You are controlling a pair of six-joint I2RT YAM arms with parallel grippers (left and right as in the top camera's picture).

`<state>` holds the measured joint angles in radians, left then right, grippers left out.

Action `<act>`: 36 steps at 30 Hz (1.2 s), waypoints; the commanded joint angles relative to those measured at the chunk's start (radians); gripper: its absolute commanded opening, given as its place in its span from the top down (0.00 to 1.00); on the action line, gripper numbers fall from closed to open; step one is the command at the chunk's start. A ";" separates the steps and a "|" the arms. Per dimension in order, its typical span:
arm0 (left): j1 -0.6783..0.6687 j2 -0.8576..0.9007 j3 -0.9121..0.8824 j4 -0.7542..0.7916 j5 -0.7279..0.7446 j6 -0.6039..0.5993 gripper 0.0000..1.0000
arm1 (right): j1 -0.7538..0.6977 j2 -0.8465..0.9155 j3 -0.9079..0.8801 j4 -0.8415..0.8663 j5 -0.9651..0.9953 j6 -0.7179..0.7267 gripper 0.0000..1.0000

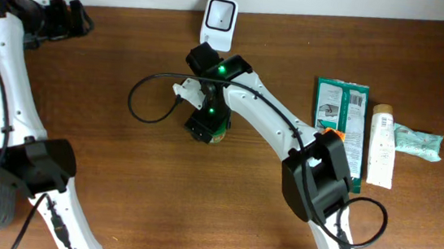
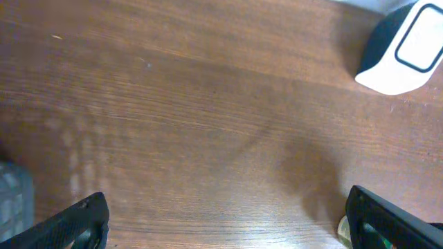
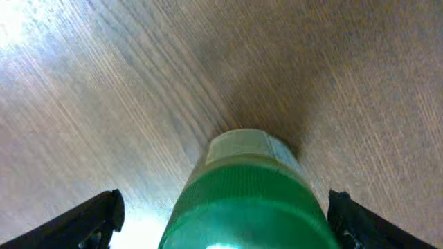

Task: Scan the item barcode
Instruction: 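Reach the right gripper to the green-capped jar and grasp its lid, then lift the green jar with the right gripper in front of the scanner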

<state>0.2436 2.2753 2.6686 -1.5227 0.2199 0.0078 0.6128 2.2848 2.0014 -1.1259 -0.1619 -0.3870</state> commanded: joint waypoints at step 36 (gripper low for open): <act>-0.005 0.027 0.016 -0.003 0.011 0.005 0.01 | -0.096 0.014 0.061 -0.138 0.096 0.809 0.26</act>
<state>0.2382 2.2940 2.6686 -1.5234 0.2203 0.0078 0.5213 2.2944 2.0460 -1.2675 -0.0654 0.4305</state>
